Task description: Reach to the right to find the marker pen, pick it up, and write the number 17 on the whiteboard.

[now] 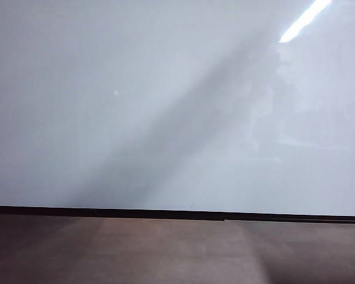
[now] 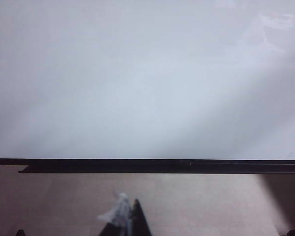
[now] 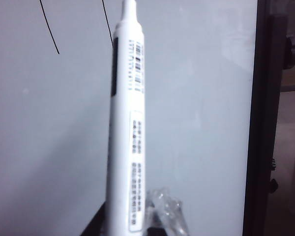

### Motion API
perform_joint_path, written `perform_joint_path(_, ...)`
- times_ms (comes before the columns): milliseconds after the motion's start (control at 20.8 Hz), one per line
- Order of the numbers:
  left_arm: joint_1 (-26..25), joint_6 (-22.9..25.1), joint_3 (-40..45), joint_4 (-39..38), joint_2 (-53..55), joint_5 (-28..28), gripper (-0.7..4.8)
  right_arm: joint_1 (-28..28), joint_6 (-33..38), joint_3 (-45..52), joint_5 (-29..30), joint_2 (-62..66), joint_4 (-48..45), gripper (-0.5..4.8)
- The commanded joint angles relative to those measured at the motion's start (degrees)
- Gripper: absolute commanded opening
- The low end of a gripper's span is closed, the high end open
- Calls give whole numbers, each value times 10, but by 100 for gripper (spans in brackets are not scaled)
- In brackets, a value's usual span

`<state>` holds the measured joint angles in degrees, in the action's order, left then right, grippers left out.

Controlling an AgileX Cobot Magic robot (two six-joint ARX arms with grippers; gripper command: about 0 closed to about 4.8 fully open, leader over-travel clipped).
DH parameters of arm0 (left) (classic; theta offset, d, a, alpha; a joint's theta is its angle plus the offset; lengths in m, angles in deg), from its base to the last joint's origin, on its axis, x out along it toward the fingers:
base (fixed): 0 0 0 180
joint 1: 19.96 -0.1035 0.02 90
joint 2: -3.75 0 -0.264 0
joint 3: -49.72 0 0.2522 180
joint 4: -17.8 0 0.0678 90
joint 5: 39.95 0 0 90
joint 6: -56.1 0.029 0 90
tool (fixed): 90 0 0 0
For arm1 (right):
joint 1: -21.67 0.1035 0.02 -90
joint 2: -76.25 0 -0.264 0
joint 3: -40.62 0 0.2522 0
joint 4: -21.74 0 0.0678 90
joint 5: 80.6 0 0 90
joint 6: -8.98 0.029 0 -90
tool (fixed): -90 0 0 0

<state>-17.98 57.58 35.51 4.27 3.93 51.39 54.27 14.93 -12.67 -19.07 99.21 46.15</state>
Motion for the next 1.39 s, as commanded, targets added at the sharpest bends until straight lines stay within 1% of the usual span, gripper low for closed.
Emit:
perform_joint_path(48,0,0,0,6,0,2,-5,0,0,-2,0,-1,18,-4)
perform_joint_path(385,0,0,-1,6,0,2,-5,0,0,-2,0,-1,49,-4)
perform_joint_path(529,0,0,0,6,0,2,-5,0,-27,-2,-2,-1,59,-4)
perform_joint_path(577,0,0,-1,6,0,2,-5,-22,-58,9,1,-2,57,-3)
perform_joint_path(625,0,0,-1,6,0,2,-5,-72,-59,28,35,-17,51,-4)
perform_joint_path(673,0,0,0,6,0,2,-5,-124,-49,52,113,-30,40,-4)
perform_joint_path(721,0,0,0,6,0,-1,-5,-195,-39,88,201,-56,28,-4)
perform_joint_path(769,0,0,-1,6,0,-1,-5,-245,-29,119,250,-76,12,-4)
perform_joint_path(817,-1,0,-1,7,0,2,-5,-283,-21,151,283,-100,-5,-4)
perform_joint_path(865,0,0,0,6,0,2,-5,-324,-15,201,294,-146,-28,-3)
perform_joint_path(913,0,0,0,6,0,1,-5,-344,-14,229,296,-169,-46,-3)
perform_joint_path(961,0,0,0,6,0,-2,-5,-372,-4,277,323,-205,-78,-3)
perform_joint_path(1106,0,0,0,6,0,-1,-5,-383,5,342,327,-228,-128,-4)
perform_joint_path(1394,0,0,0,6,0,0,-5,-378,7,393,327,-228,-161,-4)
